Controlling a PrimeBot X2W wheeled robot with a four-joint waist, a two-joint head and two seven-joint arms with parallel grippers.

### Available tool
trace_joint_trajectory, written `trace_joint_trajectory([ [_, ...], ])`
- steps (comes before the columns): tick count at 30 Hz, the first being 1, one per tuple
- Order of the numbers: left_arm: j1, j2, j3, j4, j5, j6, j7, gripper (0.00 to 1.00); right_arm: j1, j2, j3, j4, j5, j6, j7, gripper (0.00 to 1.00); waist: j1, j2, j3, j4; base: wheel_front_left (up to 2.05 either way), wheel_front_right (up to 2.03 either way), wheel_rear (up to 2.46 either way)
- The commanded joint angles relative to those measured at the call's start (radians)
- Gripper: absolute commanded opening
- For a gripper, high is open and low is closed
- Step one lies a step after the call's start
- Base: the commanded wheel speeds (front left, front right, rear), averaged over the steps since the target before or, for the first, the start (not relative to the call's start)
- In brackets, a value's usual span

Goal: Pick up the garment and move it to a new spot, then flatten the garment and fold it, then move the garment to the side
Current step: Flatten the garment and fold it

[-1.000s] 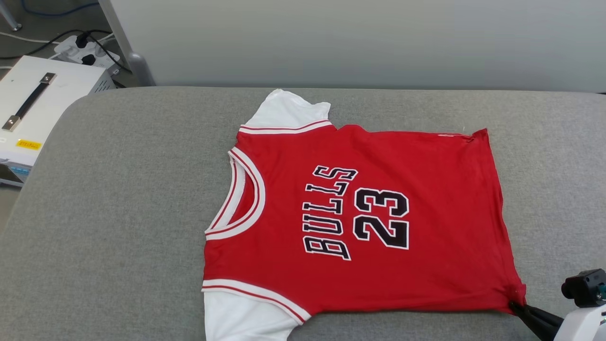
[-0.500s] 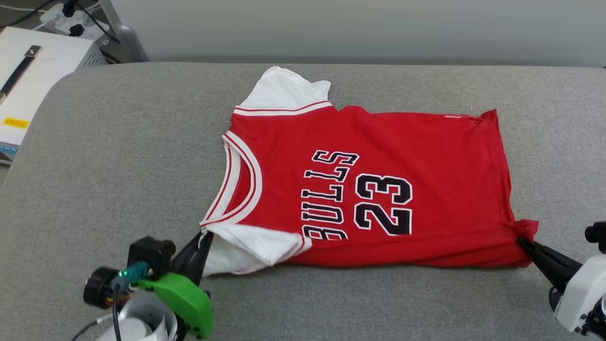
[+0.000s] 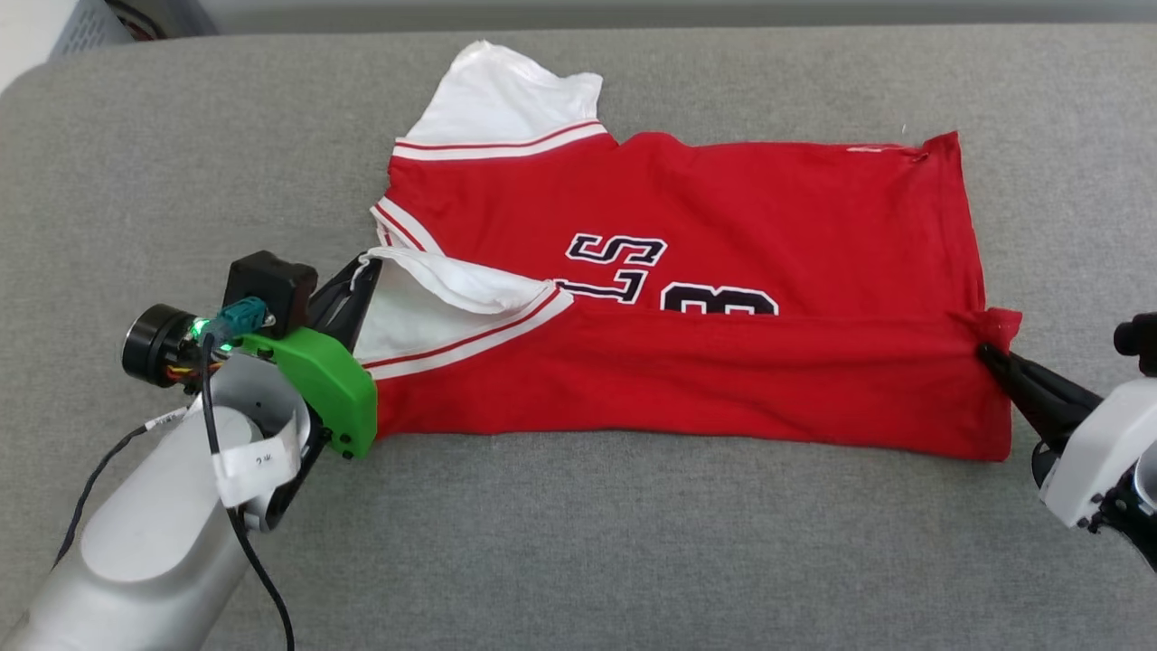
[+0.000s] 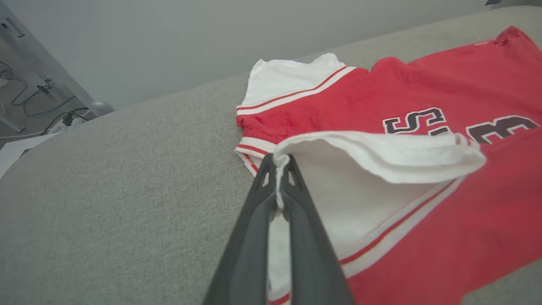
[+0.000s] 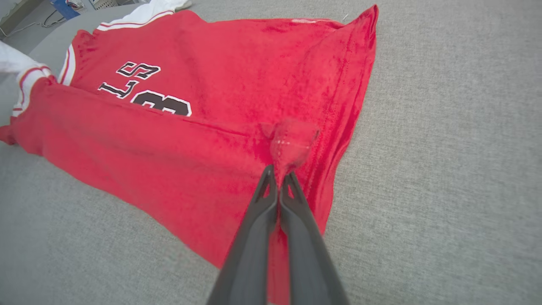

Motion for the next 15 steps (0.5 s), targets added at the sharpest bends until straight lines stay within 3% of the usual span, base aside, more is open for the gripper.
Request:
trace_joint_trajectory([
  [1,-0.031,-0.01,-0.006,0.039,0.005,-0.014,0.001,0.0,-0.028,0.012,-0.001,0.012,-0.019,-0.001,0.009,0.0,0.0,-0.0001,0.059,-0.021,0.0,0.0,0.0],
  [8,-0.072,-0.075,-0.04,0.259,-0.002,-0.074,-0.036,0.0,-0.091,0.055,0.028,0.087,-0.05,-0.001,0.012,0.0,0.0,-0.0001,0.099,-0.023,0.0,0.0,0.0],
  [14,-0.085,-0.121,-0.062,0.386,0.0,-0.099,-0.092,0.0,-0.096,0.065,0.059,0.125,-0.043,-0.001,-0.002,0.0,0.0,-0.0001,0.082,-0.013,0.0,0.0,0.0],
  [15,-0.087,-0.126,-0.062,0.398,0.0,-0.099,-0.102,0.76,-0.096,0.066,0.06,0.129,-0.042,-0.001,-0.008,0.0,0.0,-0.0001,0.075,-0.012,0.0,0.0,0.0],
])
